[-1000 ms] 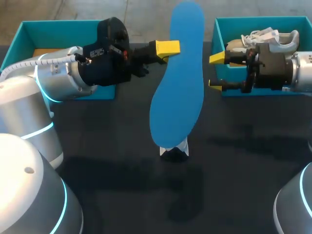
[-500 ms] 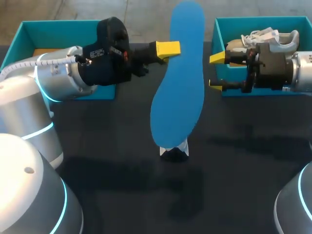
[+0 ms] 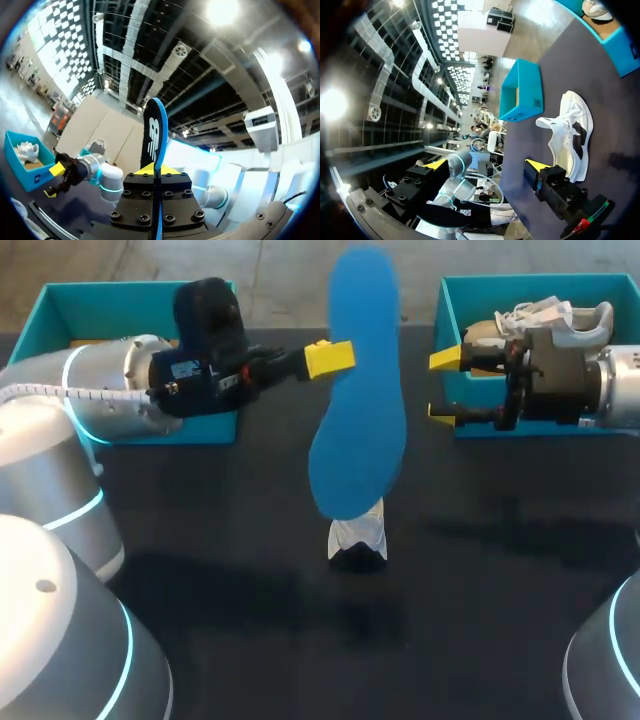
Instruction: Take the shoe out of the shoebox, open the shoe tongue, remove and reinsert the insole, then place the shoe into the shoebox
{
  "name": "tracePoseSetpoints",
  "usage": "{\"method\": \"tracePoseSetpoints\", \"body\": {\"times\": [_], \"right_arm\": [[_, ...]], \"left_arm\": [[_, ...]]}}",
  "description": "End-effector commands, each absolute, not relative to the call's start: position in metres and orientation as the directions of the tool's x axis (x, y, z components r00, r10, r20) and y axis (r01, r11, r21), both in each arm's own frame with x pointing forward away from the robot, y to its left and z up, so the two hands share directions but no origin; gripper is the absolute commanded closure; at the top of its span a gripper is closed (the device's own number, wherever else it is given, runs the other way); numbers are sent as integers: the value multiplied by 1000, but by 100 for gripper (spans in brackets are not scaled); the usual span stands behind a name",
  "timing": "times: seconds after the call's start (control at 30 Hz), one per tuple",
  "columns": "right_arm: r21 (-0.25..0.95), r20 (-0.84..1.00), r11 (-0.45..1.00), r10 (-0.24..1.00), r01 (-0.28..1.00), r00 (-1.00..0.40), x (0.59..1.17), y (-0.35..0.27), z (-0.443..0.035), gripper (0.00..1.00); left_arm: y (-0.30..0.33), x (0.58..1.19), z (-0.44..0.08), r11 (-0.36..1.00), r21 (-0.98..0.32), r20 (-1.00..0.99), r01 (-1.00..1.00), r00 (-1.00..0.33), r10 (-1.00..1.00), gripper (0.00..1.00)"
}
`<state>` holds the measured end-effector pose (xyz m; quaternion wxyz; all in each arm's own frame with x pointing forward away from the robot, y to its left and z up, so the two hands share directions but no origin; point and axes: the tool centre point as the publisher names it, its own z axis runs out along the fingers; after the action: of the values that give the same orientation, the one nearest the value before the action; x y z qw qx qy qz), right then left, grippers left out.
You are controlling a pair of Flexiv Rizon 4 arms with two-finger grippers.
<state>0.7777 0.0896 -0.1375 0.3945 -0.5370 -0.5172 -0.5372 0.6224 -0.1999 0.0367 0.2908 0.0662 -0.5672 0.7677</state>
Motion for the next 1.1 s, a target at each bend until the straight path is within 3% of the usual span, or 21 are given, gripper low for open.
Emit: {"method": "tracePoseSetpoints", "body": {"times": [0.03, 0.27, 0.63, 1.1], "right_arm": [[133, 985, -155, 132, 979, -113, 778, 91, -138, 0], [133, 985, -155, 132, 979, -113, 778, 91, -138, 0], [133, 985, -155, 132, 979, -113, 778, 91, -138, 0], [133, 985, -155, 132, 979, -113, 778, 91, -138, 0]], "left_arm": [[-190, 641, 25, -75, -987, 94, -144, -885, 456, 100], [-180, 653, 11, -95, -979, -205, 182, -848, 488, 100], [-178, 668, 3, -199, -857, -511, 476, -728, 458, 100], [-178, 671, 1, -234, -837, -545, 495, -716, 437, 100]]}}
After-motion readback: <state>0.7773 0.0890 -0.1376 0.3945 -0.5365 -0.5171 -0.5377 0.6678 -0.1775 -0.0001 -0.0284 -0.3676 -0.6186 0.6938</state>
